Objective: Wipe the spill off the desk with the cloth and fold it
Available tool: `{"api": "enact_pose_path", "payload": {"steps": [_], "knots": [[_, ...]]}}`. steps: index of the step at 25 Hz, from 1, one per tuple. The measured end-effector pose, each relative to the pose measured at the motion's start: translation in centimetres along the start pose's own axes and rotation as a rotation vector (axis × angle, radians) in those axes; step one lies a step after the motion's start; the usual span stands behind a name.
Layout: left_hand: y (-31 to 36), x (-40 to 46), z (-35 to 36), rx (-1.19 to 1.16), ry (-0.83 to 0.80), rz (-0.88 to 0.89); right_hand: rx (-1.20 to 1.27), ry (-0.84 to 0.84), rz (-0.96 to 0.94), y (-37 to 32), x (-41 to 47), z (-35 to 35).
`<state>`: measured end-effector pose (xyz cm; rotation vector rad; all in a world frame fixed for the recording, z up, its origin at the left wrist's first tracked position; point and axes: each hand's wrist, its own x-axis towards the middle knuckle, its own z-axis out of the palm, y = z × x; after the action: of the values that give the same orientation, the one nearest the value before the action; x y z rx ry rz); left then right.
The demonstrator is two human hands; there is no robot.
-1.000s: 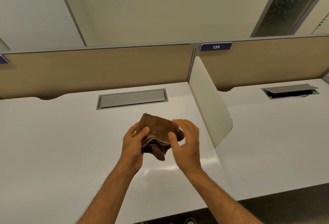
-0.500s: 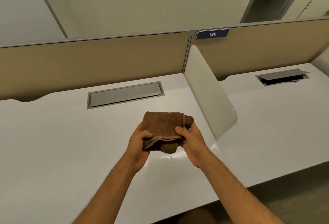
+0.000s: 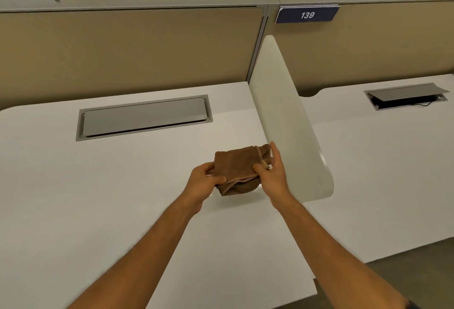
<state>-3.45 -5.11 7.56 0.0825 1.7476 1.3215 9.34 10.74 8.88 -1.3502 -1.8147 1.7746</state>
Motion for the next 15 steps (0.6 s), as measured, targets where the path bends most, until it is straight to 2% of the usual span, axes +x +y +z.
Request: {"api": "enact_pose_path", "payload": {"steps": [4,11,15], "knots": [[-0.3,5.6,2.7,0.038,0.07,-0.034,-0.17,0.006,-0.085,2.0,5.9,-0.4],[-2.1,11.1,6.6,0.178,0.186,-0.074,-0.19,0.135,-0.096,6.8,10.9,0.7],[-2.8,11.6,7.9,0.308,0.249,-0.043,-0.405,0.058,-0.105,8.8,11.3,0.4]]}}
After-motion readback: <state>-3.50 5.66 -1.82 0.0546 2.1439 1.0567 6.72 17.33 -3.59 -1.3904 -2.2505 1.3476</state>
